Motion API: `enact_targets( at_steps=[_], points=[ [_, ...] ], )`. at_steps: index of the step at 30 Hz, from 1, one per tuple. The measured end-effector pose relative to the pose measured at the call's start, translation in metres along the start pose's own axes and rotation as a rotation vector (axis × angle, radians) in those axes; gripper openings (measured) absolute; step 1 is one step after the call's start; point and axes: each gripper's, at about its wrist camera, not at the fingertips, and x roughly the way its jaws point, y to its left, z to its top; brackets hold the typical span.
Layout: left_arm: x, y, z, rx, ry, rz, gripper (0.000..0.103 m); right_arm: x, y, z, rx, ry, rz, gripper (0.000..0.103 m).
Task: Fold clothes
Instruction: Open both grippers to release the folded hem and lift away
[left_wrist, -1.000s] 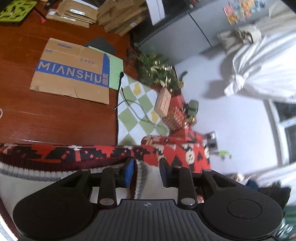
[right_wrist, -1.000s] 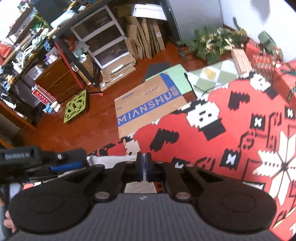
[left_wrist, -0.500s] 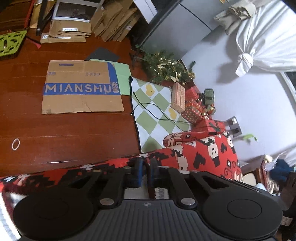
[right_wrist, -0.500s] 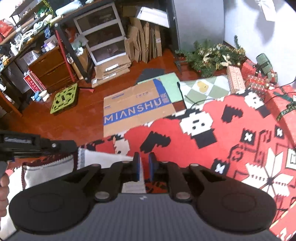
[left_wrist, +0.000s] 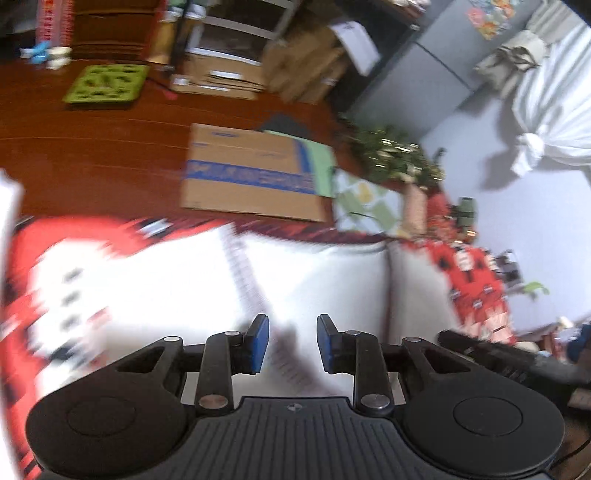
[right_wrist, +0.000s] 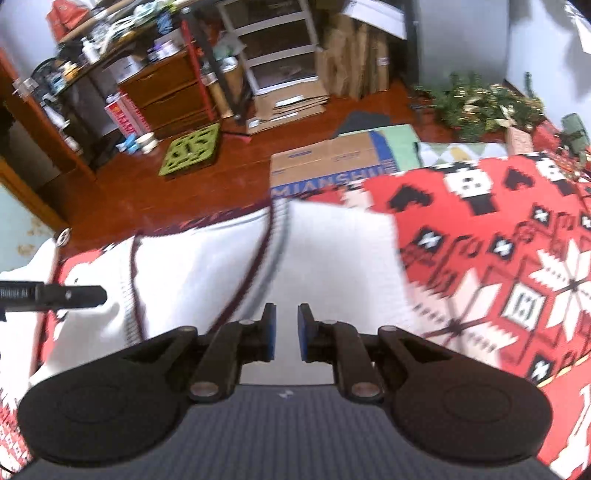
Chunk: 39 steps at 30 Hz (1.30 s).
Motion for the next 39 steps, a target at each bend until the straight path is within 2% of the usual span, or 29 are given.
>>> enact_targets(
  at_steps=[2, 5, 8, 12, 20, 21, 22, 23, 24, 27, 30, 34, 37, 38, 39],
  points=[
    [-0.014, 0.021, -0.011, -0.042, -0.017, 0.055, 0.028, 0.002, 0.017, -0.003, -0.023, 0.008, 0.025, 0.013],
    [-0.028, 0.057, -0.019, -0.152, -0.048, 0.081, 0.029, 0.012, 0.047, 0.004, -0.047, 0.012, 0.085, 0.014],
    [-0.030, 0.081, -0.014, -0.222, -0.077, 0.093, 0.033, 0.032, 0.080, 0.019, -0.084, 0.019, 0.141, 0.014],
    [-0.019, 0.103, 0.005, -0.296, -0.091, 0.019, 0.036, 0.067, 0.113, 0.048, -0.142, 0.035, 0.187, 0.021],
    [0.008, 0.111, 0.038, -0.257, -0.080, -0.045, 0.034, 0.120, 0.149, 0.077, -0.222, 0.117, 0.188, 0.023],
    [0.011, 0.109, 0.040, -0.243, -0.075, -0.052, 0.028, 0.124, 0.150, 0.077, -0.222, 0.126, 0.194, 0.023],
    [0.014, 0.106, 0.041, -0.222, -0.062, -0.046, 0.011, 0.127, 0.152, 0.078, -0.225, 0.133, 0.200, 0.023],
    [0.016, 0.103, 0.041, -0.191, -0.044, -0.028, 0.002, 0.128, 0.155, 0.078, -0.243, 0.136, 0.204, 0.019],
    [0.015, 0.100, 0.040, -0.157, -0.048, -0.016, 0.002, 0.130, 0.158, 0.077, -0.260, 0.138, 0.207, 0.002],
    [0.008, 0.092, 0.036, -0.077, -0.092, 0.022, 0.002, 0.131, 0.166, 0.077, -0.300, 0.113, 0.196, 0.001],
    [-0.001, 0.087, 0.039, -0.016, -0.154, 0.071, 0.002, 0.134, 0.169, 0.081, -0.279, 0.078, 0.188, 0.001],
    [0.015, 0.091, 0.042, -0.005, -0.113, 0.092, 0.002, 0.143, 0.170, 0.084, -0.266, 0.071, 0.185, 0.002],
    [0.015, 0.099, 0.047, -0.047, -0.103, 0.070, 0.007, 0.139, 0.168, 0.085, -0.273, 0.071, 0.189, 0.007],
    [0.011, 0.102, 0.047, -0.076, -0.112, 0.070, 0.009, 0.136, 0.166, 0.085, -0.271, 0.068, 0.192, 0.015],
    [0.006, 0.105, 0.047, -0.100, -0.124, 0.064, 0.010, 0.131, 0.165, 0.083, -0.275, 0.065, 0.196, 0.016]
  ],
)
